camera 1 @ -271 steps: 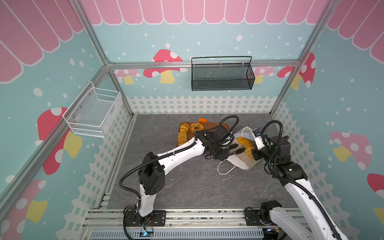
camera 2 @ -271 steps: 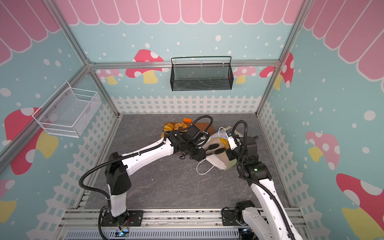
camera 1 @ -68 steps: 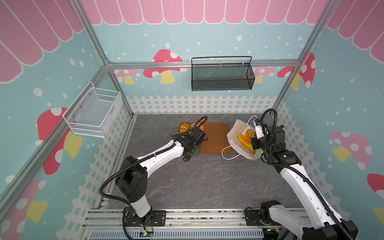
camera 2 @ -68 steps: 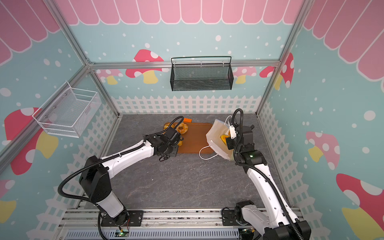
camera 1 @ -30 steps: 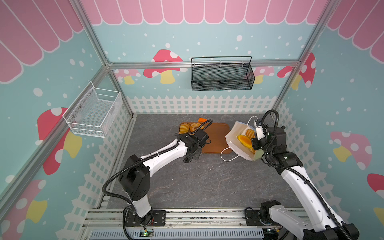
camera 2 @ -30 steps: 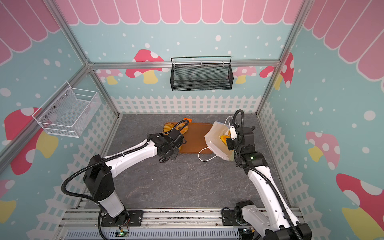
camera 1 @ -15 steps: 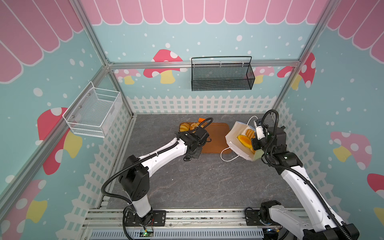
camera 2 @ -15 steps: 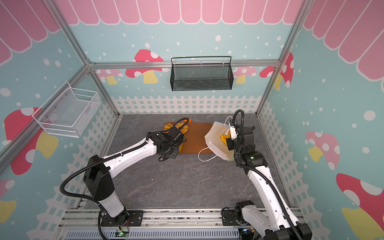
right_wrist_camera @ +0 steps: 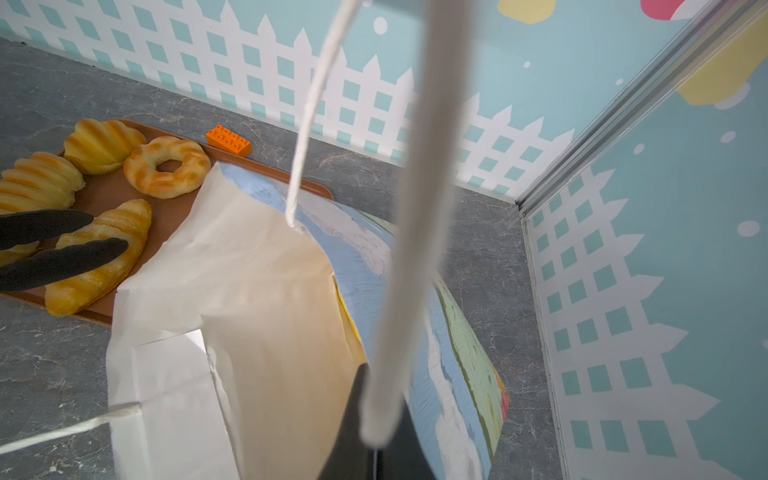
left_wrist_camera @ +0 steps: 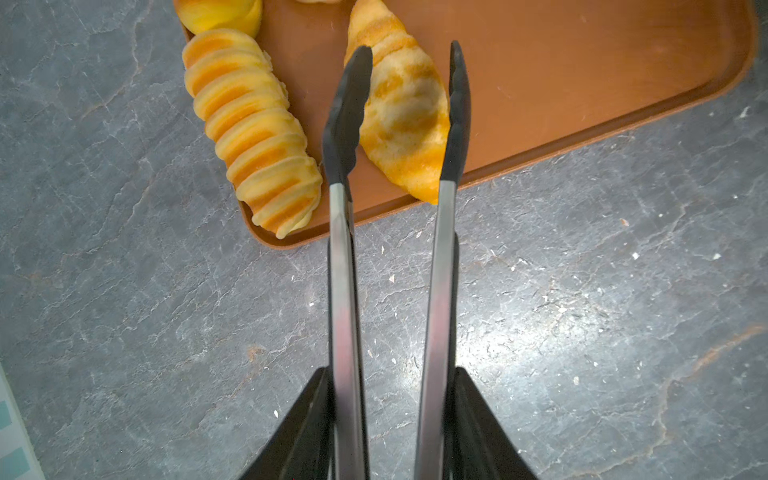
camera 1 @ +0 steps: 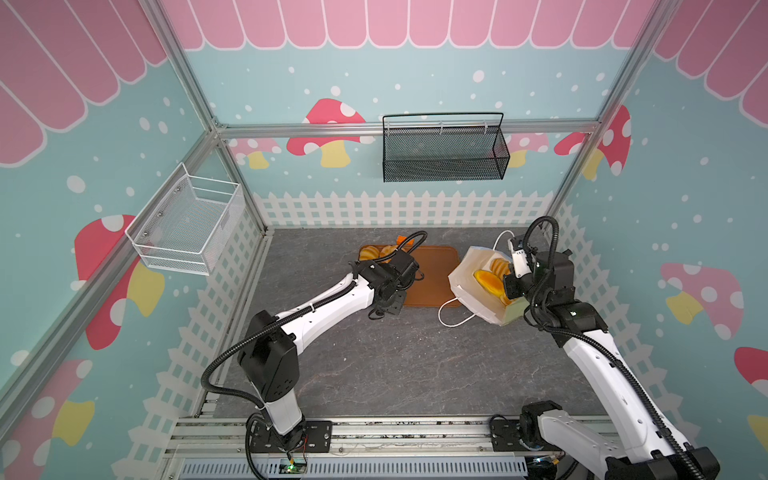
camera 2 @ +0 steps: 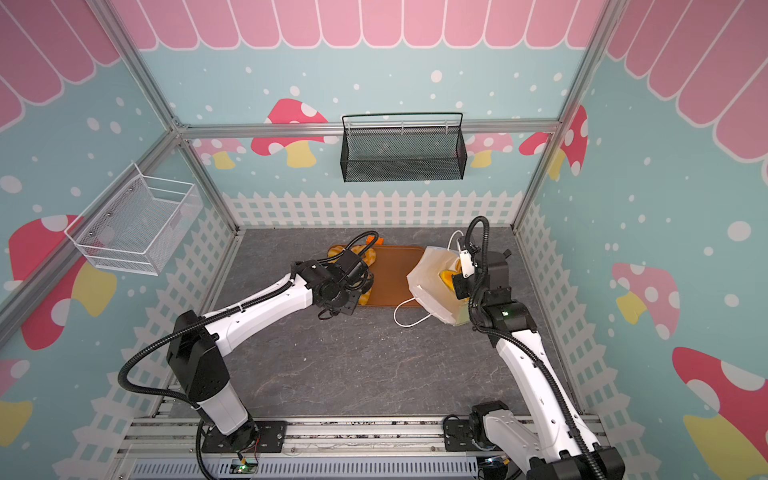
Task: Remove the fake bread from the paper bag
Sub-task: 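Lower the croissant onto the tray and open the tongs, then lift the open tongs and move them back toward the bag opening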
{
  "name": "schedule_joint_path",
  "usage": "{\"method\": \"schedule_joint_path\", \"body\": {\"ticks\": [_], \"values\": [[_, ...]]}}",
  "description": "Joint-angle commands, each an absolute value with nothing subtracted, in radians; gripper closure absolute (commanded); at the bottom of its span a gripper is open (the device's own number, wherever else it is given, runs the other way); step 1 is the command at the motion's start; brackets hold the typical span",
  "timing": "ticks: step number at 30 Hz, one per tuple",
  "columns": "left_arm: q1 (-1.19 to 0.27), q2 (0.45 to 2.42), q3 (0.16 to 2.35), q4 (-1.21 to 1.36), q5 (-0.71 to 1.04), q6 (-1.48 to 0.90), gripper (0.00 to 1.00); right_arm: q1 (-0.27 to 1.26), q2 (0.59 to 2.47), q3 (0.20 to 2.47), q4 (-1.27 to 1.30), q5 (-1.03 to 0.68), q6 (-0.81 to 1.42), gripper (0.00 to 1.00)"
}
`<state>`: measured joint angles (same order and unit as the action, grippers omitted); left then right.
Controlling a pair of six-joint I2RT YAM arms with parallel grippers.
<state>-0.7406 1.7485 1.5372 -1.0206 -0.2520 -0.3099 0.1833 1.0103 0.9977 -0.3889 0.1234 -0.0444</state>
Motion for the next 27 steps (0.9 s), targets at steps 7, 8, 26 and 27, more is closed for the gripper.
{"method": "schedule_joint_path", "body": {"ticks": [7,8,26,27], "values": [[-0.703,1.774,1.621,-1.018,-0.218,-0.301,0.58,0.184,0.993,0.996,-0.396,0.121,-0.034,1.00],[-0.703,1.769,1.624,-1.018,-0.219,-0.296,0.58,0.184,0.988,0.994,-0.398,0.123,-0.032,1.00],[-0.795,1.450,1.542,-0.772,-0.188,-0.110,0.61,0.184,0.900,0.926,-0.349,0.043,-0.142,1.00],[-0.814,1.429,1.518,-0.737,-0.176,-0.085,0.61,0.184,0.902,0.923,-0.345,0.038,-0.145,1.00]]}}
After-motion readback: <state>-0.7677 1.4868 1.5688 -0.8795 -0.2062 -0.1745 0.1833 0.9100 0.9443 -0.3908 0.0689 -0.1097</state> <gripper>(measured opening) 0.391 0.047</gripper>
